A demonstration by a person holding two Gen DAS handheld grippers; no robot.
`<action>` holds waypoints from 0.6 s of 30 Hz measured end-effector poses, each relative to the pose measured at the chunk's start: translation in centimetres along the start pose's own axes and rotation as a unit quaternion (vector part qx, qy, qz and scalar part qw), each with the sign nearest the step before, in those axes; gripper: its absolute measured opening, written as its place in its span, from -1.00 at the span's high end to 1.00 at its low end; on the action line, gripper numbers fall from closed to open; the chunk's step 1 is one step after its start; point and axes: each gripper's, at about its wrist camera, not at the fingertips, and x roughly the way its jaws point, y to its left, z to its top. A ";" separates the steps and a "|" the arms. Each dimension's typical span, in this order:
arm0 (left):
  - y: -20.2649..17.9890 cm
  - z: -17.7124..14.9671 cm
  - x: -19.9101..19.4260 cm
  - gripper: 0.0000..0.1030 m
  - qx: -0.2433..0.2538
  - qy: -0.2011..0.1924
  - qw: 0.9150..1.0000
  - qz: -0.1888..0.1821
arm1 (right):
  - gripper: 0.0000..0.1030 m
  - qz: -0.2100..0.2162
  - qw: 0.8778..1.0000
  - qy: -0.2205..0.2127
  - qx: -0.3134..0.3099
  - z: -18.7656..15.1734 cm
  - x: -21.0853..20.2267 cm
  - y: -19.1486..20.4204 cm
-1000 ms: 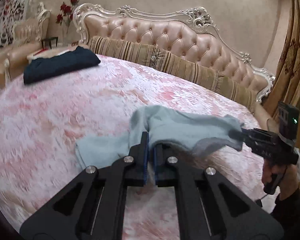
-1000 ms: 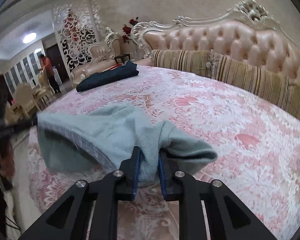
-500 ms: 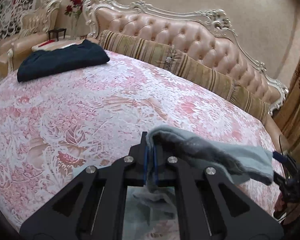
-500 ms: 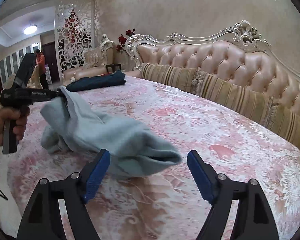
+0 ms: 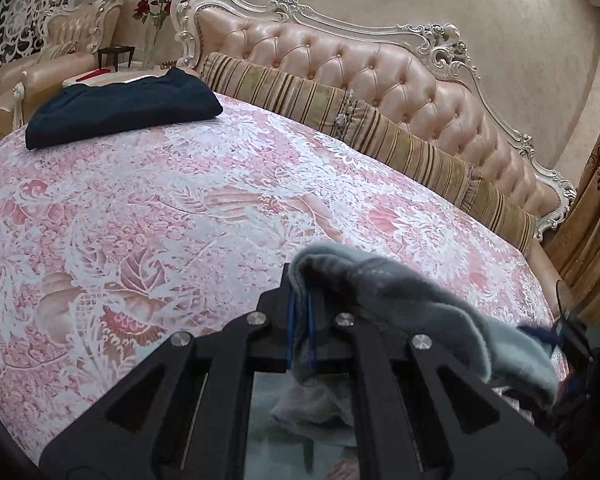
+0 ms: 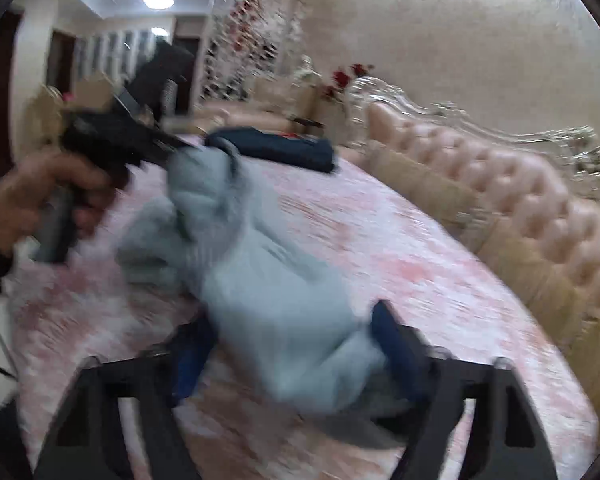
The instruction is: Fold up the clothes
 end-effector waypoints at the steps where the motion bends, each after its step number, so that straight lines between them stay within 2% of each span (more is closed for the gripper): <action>1: 0.3 -0.1 0.0 0.86 -0.005 -0.001 1.000 -0.001 | 0.52 0.012 1.000 -0.004 0.006 0.4 0.0 0.2; 2: 0.5 -0.3 -0.1 0.86 -0.008 -0.002 1.000 -0.003 | 0.69 0.023 1.000 -0.008 0.013 0.7 0.0 0.3; 4: 0.9 -0.5 -0.4 0.85 -0.014 -0.004 1.000 -0.009 | 0.75 0.051 0.998 -0.028 0.021 1.7 -0.9 0.9; 6: 1.1 -0.5 -1.1 0.73 -0.020 -0.010 1.000 -0.019 | 0.77 0.082 0.994 -0.055 0.045 3.2 -2.4 0.9; 9: 1.2 -0.4 -3.0 0.21 -0.028 -0.029 0.999 -0.036 | 0.77 0.100 0.988 -0.092 0.073 6.0 -5.0 -0.1; 10: 1.2 -0.4 -3.7 -0.17 -0.034 -0.035 0.998 -0.040 | 0.77 0.111 0.985 -0.102 0.080 6.8 -5.8 -0.3; 11: 1.2 -0.5 -4.3 -0.36 -0.041 -0.040 0.997 -0.045 | 0.77 0.122 0.982 -0.112 0.087 7.6 -6.5 -0.5; 13: 1.1 -0.9 -5.2 -0.41 -0.049 -0.038 0.996 -0.066 | 0.77 0.148 0.976 -0.130 0.092 8.8 -8.0 -0.4; 15: 1.4 -1.3 -6.2 -0.48 -0.052 -0.039 0.995 -0.070 | 0.77 0.173 0.971 -0.143 0.086 9.5 -9.2 0.8; 18: 2.4 -1.9 -8.6 -0.48 -0.056 -0.048 0.995 -0.069 | 0.77 0.168 0.970 -0.155 0.079 10.1 -10.5 2.1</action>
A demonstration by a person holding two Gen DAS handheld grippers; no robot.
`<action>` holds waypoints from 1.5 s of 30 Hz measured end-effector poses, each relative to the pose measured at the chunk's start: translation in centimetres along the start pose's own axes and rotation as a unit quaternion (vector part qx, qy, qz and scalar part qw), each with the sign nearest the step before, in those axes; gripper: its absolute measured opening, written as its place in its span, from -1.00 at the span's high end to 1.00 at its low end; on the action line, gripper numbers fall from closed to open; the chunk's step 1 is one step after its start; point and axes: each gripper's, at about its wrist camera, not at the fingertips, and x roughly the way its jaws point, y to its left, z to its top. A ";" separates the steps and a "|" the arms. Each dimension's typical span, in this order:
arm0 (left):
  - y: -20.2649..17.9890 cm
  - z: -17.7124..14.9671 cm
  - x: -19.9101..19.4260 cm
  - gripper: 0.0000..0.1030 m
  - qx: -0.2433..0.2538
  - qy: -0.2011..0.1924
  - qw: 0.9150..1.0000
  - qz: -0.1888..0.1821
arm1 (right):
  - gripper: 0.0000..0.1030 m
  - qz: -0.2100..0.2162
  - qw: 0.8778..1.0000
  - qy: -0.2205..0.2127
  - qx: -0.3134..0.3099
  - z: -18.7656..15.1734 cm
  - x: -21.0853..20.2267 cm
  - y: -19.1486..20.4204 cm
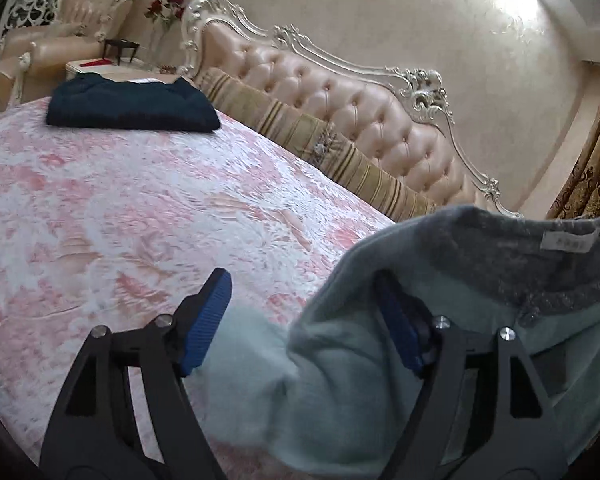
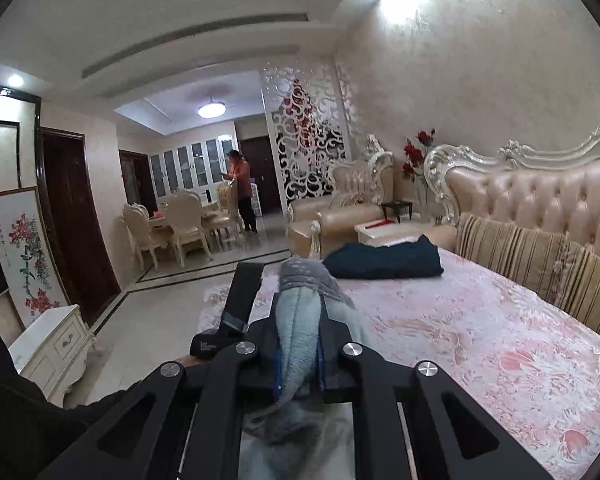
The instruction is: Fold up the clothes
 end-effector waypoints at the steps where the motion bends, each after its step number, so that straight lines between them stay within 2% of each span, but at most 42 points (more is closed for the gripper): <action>1: 0.1 0.0 -1.1 -0.48 -0.002 -0.005 1.000 -0.002 | 0.77 -0.003 1.000 -0.004 -0.001 0.5 -0.3 0.1; 6: -0.1 0.0 -7.9 -0.48 0.001 -0.057 0.998 -0.013 | 0.78 -0.027 0.999 -0.033 -0.015 3.2 -1.6 0.8; 8: -0.2 -0.2 -9.7 -0.48 0.000 -0.059 0.998 -0.017 | 0.78 -0.032 0.998 -0.043 -0.013 3.8 -1.9 0.8; 13: -2.1 -1.8 -12.8 -0.48 0.028 -0.065 0.996 -0.055 | 0.78 -0.048 0.997 -0.052 -0.002 4.1 -1.4 0.7; 15: -2.6 -2.2 -13.6 -0.48 0.032 -0.060 0.994 -0.090 | 0.78 -0.045 0.998 -0.054 -0.001 4.1 -1.3 0.9; 17: -3.5 -2.7 -13.7 -0.48 0.039 -0.042 0.990 -0.128 | 0.78 -0.039 0.998 -0.055 -0.004 4.2 -1.2 1.3; 20: -4.5 -4.1 -11.7 -0.48 0.043 0.018 0.983 -0.179 | 0.78 -0.060 0.997 -0.033 -0.025 3.7 -0.2 2.1; 23: -4.0 -6.4 -7.9 -0.48 0.016 0.080 0.982 -0.170 | 0.78 -0.065 0.998 0.011 -0.022 1.7 1.0 1.9; 25: -3.2 -8.4 -5.1 -0.48 0.000 0.129 0.979 -0.157 | 0.77 -0.089 0.994 0.059 -0.013 -0.6 1.9 1.1; 26: -2.7 -9.3 -4.3 -0.38 -0.008 0.141 0.979 -0.145 | 0.74 -0.101 0.991 0.084 -0.008 -1.7 2.4 0.7; 28: -1.7 -10.8 -3.3 -0.32 -0.026 0.156 0.980 -0.120 | 0.64 -0.110 0.986 0.126 -0.012 -4.0 3.0 0.1; 29: -1.0 -11.0 -3.2 -0.30 -0.043 0.153 0.980 -0.121 | 0.26 -0.114 0.983 0.146 -0.015 -5.1 3.3 -0.2; 30: -0.2 -11.1 -3.2 -0.26 -0.062 0.146 0.979 -0.127 | -0.23 -0.118 0.979 0.166 -0.018 -6.2 3.6 -0.4; 31: 0.6 -11.2 -3.3 -0.19 -0.082 0.140 0.978 -0.133 | -0.36 -0.119 0.976 0.182 -0.020 -7.4 3.8 -0.7; 34: 2.5 -10.9 -3.7 -0.15 -0.123 0.115 0.975 -0.145 | -0.41 -0.088 0.977 0.195 -0.018 -8.9 4.1 -0.8; 36: 2.6 -10.5 -3.8 -0.07 -0.120 0.106 0.980 -0.120 | -0.54 -0.070 0.977 0.202 -0.021 -9.1 4.5 -0.3; 39: 3.3 -10.4 -3.8 -0.02 -0.125 0.101 0.982 -0.100 | -0.64 -0.050 0.977 0.204 -0.040 -8.9 5.5 1.8; 40: 3.5 -10.5 -4.0 -0.02 -0.130 0.099 0.982 -0.098 | -0.64 -0.053 0.974 0.214 -0.055 -9.0 6.5 2.5; 43: 4.5 -10.8 -4.2 -0.02 -0.137 0.096 0.981 -0.092 | -0.64 -0.095 0.962 0.229 -0.110 -9.4 9.7 3.8; 45: 5.0 -11.0 -4.9 -0.02 -0.140 0.095 0.981 -0.095 | -0.64 -0.097 0.955 0.256 -0.118 -10.0 12.0 3.4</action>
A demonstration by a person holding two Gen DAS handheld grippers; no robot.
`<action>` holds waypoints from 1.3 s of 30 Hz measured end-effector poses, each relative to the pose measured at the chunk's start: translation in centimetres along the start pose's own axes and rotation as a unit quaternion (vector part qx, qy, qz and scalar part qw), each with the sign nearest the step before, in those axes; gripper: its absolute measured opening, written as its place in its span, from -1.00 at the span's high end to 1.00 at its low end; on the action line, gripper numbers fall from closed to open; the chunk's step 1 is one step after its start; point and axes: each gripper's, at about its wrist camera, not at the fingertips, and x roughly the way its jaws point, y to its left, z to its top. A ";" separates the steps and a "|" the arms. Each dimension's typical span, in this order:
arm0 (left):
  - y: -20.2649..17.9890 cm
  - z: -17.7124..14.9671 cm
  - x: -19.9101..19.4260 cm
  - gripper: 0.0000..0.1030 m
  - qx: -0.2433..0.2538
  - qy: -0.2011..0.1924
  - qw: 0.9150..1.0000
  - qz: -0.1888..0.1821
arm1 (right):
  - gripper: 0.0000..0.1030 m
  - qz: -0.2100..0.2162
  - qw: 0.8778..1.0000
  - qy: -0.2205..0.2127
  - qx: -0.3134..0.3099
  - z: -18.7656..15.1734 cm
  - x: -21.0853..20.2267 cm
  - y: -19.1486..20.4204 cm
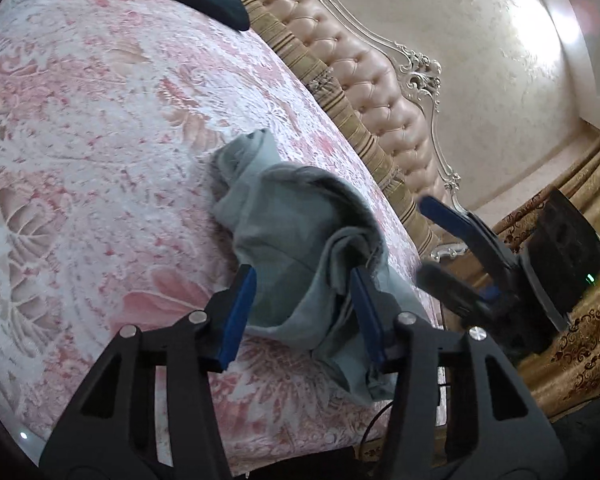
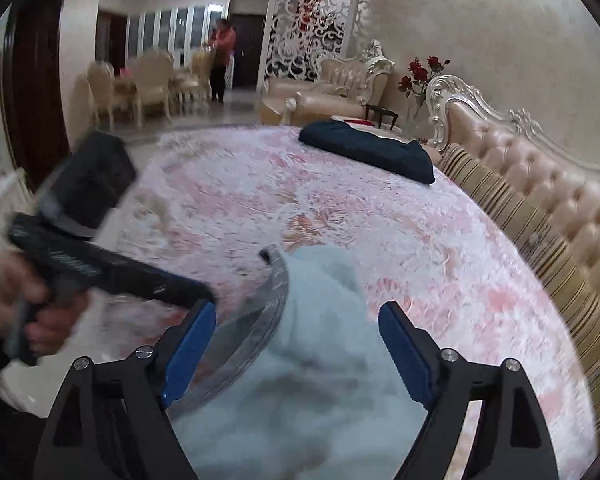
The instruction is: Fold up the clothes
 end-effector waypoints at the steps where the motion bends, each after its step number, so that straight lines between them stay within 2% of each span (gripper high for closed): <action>1: 0.2 -0.1 -0.3 -0.02 -0.001 -0.001 1.000 -0.002 | -0.64 0.000 1.000 0.015 -0.005 0.3 1.2 0.1; 4: 0.3 -0.2 -0.3 -0.02 0.008 0.006 1.000 -0.004 | -0.55 0.014 0.999 0.047 -0.015 0.8 4.2 -0.1; 5: 0.3 -0.3 -0.5 -0.02 0.012 0.008 1.000 -0.003 | -0.08 0.021 0.999 0.050 -0.003 0.8 4.7 -0.6; 6: 0.3 -0.5 -0.7 -0.02 0.016 0.010 1.000 -0.003 | 0.65 0.027 0.998 0.052 0.013 0.9 5.1 -1.2; 7: 0.3 -0.8 -0.8 -0.02 0.020 0.012 1.000 -0.004 | 0.70 0.025 0.998 0.048 0.025 0.8 4.9 -1.8; 10: 0.0 -1.1 0.0 -0.02 0.038 0.029 0.999 -0.010 | 0.78 0.011 0.998 0.031 0.058 0.7 3.8 -3.4; 12: -0.7 -1.2 0.8 -0.02 0.043 0.037 0.998 -0.023 | 0.79 -0.022 0.996 -0.002 0.081 1.1 1.5 -4.7; 15: -1.7 -0.9 1.9 -0.02 0.034 0.037 0.997 -0.059 | 0.79 -0.018 0.991 -0.061 0.117 1.5 -3.0 -6.5; 16: -2.0 -0.6 2.2 -0.15 0.028 0.035 0.997 -0.069 | 0.79 -0.023 0.989 -0.077 0.122 1.4 -4.6 -6.8; 17: -2.5 -0.4 2.7 -0.35 0.029 0.037 0.997 -0.058 | 0.79 -0.028 0.988 -0.084 0.125 1.3 -5.5 -6.9; 18: -3.0 -0.4 3.3 -0.38 0.035 0.042 0.998 -0.044 | 0.79 -0.033 0.987 -0.090 0.128 1.1 -6.2 -7.0; 19: -3.4 -0.6 3.9 -0.41 0.036 0.053 0.997 -0.046 | 0.79 -0.041 0.986 -0.094 0.134 0.7 -6.9 -7.2; 24: -5.4 -2.3 7.3 -0.43 0.024 0.118 0.988 -0.093 | 0.79 -0.085 0.974 -0.121 0.172 -1.8 -10.1 -8.5; 26: -6.0 -2.2 8.5 -0.43 0.010 0.116 0.989 -0.092 | 0.79 -0.091 0.970 -0.134 0.184 -2.4 -11.6 -9.2; 27: -6.5 -1.9 9.3 -0.43 0.020 0.116 0.989 -0.085 | 0.79 -0.087 0.969 -0.137 0.186 -2.6 -12.1 -9.3; 28: -7.0 -1.5 9.9 -0.26 0.036 0.116 0.990 -0.073 | 0.79 -0.083 0.969 -0.139 0.186 -2.7 -12.6 -9.3; 29: -7.4 -0.4 10.2 0.36 0.048 0.105 0.992 -0.056 | 0.79 -0.079 0.969 -0.141 0.186 -2.9 -13.0 -9.3; 31: -8.0 2.4 10.4 0.76 0.069 0.075 0.995 -0.022 | 0.79 -0.084 0.969 -0.142 0.183 -3.3 -13.8 -9.1; 32: -8.3 4.3 10.2 0.85 0.076 0.058 0.995 -0.014 | 0.79 -0.086 0.969 -0.140 0.182 -3.6 -14.1 -9.0; 36: -9.8 10.6 9.9 0.86 0.092 0.008 0.996 0.005 | 0.79 -0.083 0.972 -0.114 0.190 -5.6 -13.4 -8.5; 39: -10.7 14.6 12.2 0.86 0.109 0.003 0.994 0.027 | 0.79 -0.063 0.974 -0.085 0.198 -6.8 -10.8 -7.8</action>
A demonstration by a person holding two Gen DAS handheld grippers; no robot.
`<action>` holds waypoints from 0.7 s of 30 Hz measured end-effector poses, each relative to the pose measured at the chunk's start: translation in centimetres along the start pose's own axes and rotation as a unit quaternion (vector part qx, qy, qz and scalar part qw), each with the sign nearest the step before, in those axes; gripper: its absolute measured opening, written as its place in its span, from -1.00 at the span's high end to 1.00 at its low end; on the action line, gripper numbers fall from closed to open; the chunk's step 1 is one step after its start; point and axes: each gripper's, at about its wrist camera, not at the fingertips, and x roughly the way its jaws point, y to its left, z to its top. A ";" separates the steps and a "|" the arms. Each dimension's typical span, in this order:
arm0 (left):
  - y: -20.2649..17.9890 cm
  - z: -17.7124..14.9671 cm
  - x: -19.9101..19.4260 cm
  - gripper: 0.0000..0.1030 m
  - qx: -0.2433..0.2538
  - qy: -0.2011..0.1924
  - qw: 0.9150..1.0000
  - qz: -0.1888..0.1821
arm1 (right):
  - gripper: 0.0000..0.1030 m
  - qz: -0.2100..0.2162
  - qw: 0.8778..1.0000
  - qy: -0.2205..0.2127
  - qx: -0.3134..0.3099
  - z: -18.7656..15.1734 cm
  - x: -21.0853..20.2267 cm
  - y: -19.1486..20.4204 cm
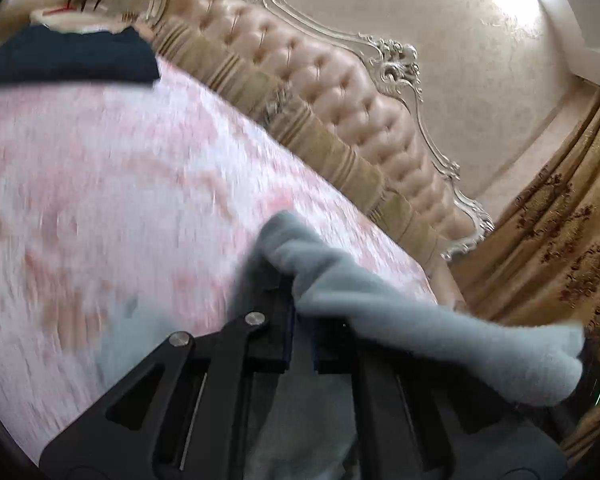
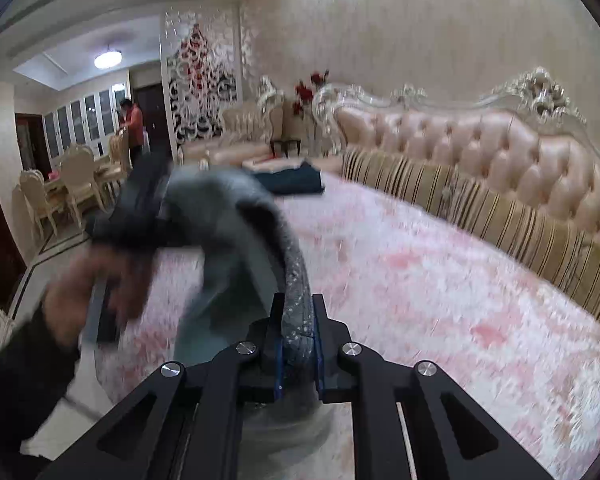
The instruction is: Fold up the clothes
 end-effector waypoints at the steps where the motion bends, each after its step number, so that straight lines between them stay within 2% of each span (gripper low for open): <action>1: -0.1 0.9 1.4 0.86 0.009 0.011 1.000 0.010 | 0.79 0.005 1.000 0.010 0.001 -0.5 1.0 0.3; 3: -0.1 1.4 4.7 0.84 0.023 0.052 0.997 0.046 | 0.79 0.015 0.999 0.039 0.003 -1.6 3.9 1.0; 5: 0.3 1.0 7.2 0.83 0.034 0.093 0.991 0.088 | 0.79 0.018 0.998 0.061 0.004 -2.7 6.4 1.5; 7: 1.3 0.0 8.0 0.79 0.032 0.112 0.987 0.110 | 0.79 0.013 0.997 0.072 0.014 -3.5 7.7 1.2; 9: 3.4 -1.0 7.2 0.66 0.008 0.118 0.986 0.116 | 0.79 0.011 0.996 0.079 0.035 -4.2 8.5 0.2; 10: 4.2 -1.3 6.7 0.33 0.000 0.115 0.986 0.120 | 0.79 0.003 0.996 0.082 0.042 -4.6 8.7 -0.3; 11: 4.8 -1.6 5.8 -0.13 -0.007 0.109 0.987 0.122 | 0.79 -0.007 0.995 0.086 0.050 -4.8 9.0 -1.0; 12: 5.4 -1.9 4.7 -0.28 -0.014 0.096 0.988 0.122 | 0.79 -0.012 0.994 0.092 0.058 -5.1 9.3 -1.7; 13: 5.9 -2.1 3.6 -0.35 -0.019 0.084 0.989 0.120 | 0.79 -0.018 0.994 0.096 0.055 -5.3 9.6 -2.0; 16: 6.4 -2.4 0.8 -0.34 -0.022 0.057 0.991 0.121 | 0.79 -0.037 0.994 0.099 0.036 -5.6 10.3 -1.9; 18: 5.5 -2.8 -0.7 -0.34 -0.008 0.049 0.994 0.101 | 0.79 -0.056 0.993 0.098 0.019 -5.7 10.4 -1.7; 21: 2.3 -4.6 -1.0 -0.34 0.060 0.053 0.993 0.087 | 0.79 -0.064 0.994 0.092 0.017 -5.7 10.3 -1.8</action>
